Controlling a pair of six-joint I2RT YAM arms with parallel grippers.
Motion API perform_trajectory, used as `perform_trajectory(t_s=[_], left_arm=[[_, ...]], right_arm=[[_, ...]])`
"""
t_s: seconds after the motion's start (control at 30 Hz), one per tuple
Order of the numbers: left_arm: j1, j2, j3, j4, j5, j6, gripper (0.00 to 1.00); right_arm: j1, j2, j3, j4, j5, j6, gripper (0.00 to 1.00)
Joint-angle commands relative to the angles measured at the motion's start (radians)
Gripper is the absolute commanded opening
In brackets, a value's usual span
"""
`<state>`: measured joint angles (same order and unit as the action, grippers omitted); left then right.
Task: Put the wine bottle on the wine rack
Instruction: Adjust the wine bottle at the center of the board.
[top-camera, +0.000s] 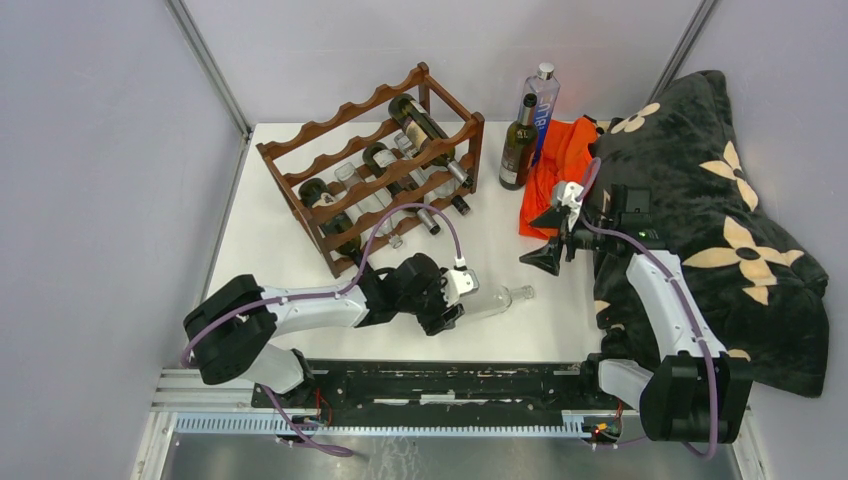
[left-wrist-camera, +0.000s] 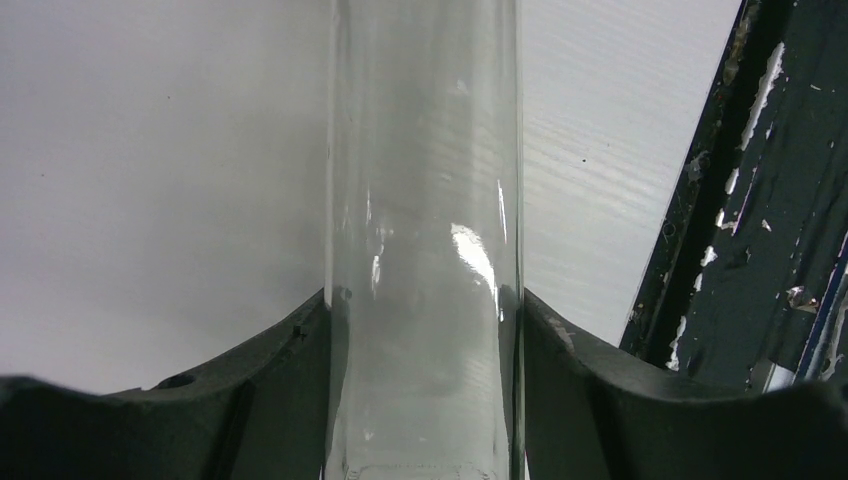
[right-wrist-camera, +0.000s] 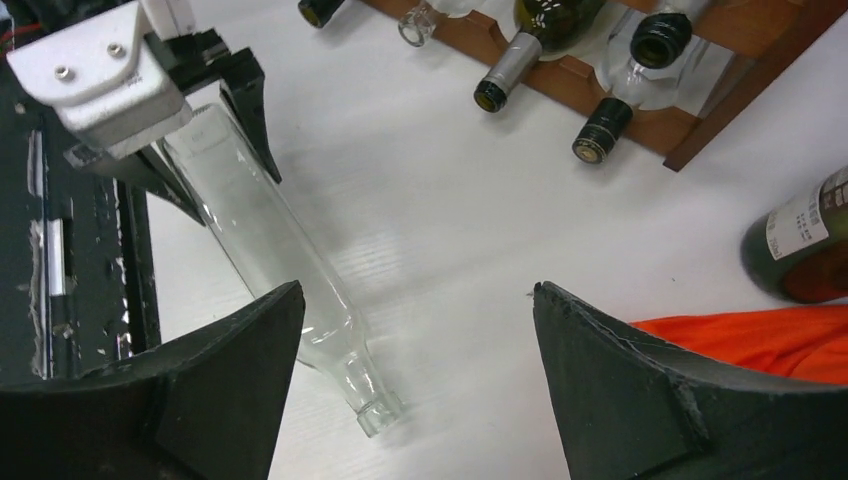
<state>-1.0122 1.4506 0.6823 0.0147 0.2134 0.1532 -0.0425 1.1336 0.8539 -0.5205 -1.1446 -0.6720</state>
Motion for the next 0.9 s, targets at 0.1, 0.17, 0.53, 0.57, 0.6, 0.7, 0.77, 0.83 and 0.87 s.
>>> perform_trajectory(t_s=[0.1, 0.17, 0.53, 0.57, 0.6, 0.7, 0.77, 0.83, 0.87], left_arm=[[-0.003, -0.043, 0.072, -0.002, 0.001, 0.083, 0.02], [-0.002, -0.044, 0.073, -0.008, -0.005, 0.093, 0.02], [-0.014, -0.032, 0.060, -0.008, -0.047, 0.151, 0.02], [-0.015, -0.030, 0.060, -0.008, -0.047, 0.154, 0.02], [-0.017, -0.030, 0.060, -0.008, -0.047, 0.158, 0.02], [-0.021, -0.026, 0.061, -0.007, -0.048, 0.164, 0.02], [-0.023, -0.024, 0.057, -0.001, -0.047, 0.166, 0.02], [-0.025, -0.023, 0.057, 0.003, -0.043, 0.166, 0.02], [-0.024, -0.020, 0.057, 0.005, -0.042, 0.166, 0.02]], right_arm=[[0.140, 0.040, 0.001, -0.297, -0.001, -0.593, 0.94], [0.189, 0.062, -0.046, -0.337, 0.056, -0.752, 0.95], [0.291, 0.190, -0.171, -0.203, 0.204, -0.831, 0.96], [0.301, 0.205, -0.173, -0.191, 0.206, -0.817, 0.96], [0.306, 0.218, -0.171, -0.166, 0.206, -0.778, 0.95], [0.311, 0.237, -0.166, -0.109, 0.202, -0.712, 0.96], [0.314, 0.237, -0.179, -0.052, 0.207, -0.659, 0.96], [0.326, 0.239, -0.205, -0.003, 0.206, -0.626, 0.96], [0.337, 0.242, -0.214, 0.017, 0.207, -0.616, 0.95]])
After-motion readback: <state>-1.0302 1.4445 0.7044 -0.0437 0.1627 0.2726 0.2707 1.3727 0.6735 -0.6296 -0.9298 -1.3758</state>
